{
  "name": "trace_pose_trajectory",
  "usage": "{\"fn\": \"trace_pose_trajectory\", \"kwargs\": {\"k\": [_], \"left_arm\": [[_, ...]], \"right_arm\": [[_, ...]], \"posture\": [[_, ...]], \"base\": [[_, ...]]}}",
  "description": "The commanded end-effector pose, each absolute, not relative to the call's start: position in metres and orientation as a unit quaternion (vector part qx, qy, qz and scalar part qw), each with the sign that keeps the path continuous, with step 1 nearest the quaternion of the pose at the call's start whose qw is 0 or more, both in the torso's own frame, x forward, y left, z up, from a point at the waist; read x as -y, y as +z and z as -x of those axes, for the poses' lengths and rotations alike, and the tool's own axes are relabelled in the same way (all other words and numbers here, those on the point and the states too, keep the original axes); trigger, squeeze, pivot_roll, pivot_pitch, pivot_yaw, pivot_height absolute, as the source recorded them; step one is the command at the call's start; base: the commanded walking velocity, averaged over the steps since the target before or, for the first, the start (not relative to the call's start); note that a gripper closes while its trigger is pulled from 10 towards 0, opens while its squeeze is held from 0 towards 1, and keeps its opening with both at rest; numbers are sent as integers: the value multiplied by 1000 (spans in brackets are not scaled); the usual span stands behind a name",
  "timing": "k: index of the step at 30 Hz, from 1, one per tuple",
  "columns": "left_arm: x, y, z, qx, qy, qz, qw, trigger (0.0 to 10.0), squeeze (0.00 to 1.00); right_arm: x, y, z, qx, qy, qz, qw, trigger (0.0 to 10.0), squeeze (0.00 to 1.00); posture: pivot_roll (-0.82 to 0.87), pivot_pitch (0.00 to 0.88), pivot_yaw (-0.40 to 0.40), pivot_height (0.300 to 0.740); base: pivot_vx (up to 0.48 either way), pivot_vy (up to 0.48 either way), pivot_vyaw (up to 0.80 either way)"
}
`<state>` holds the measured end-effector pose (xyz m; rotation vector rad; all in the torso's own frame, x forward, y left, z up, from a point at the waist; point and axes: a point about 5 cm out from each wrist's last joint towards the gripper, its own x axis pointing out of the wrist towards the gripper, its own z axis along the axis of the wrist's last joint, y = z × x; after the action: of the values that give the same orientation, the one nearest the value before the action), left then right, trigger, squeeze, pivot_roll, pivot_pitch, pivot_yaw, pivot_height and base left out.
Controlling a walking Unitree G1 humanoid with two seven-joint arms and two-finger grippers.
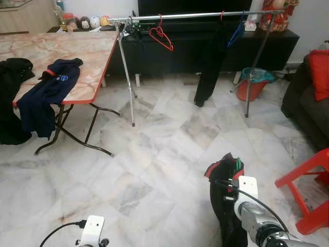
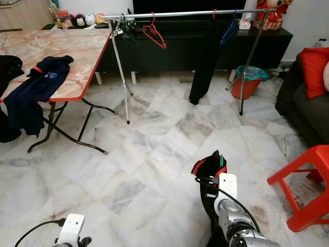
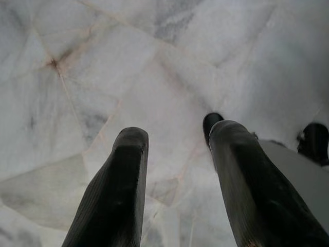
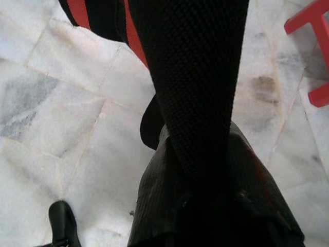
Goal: Hang hanger
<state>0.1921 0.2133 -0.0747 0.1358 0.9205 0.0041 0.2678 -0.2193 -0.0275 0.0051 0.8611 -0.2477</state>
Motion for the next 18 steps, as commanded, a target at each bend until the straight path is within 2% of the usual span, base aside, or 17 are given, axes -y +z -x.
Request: {"fn": "trace_pose_trajectory", "kwargs": {"k": [1, 14, 18], "left_arm": [[-215, -76, -188, -445, 8, -65, 893, 10000, 0], [-217, -75, -188, -434, 12, -74, 898, 10000, 0], [-217, -75, -188, -434, 13, -75, 898, 10000, 0]], "right_arm": [[220, -21, -275, -396, -122, 0, 910, 10000, 0], [222, -8, -286, -313, -111, 66, 941, 10000, 0], [222, -7, -286, -300, -123, 60, 944, 10000, 0]], "posture": [[72, 0, 27, 740], [52, 0, 42, 740], [49, 0, 42, 740]], "base": [[0, 0, 0], [0, 0, 0], [0, 0, 0]]}}
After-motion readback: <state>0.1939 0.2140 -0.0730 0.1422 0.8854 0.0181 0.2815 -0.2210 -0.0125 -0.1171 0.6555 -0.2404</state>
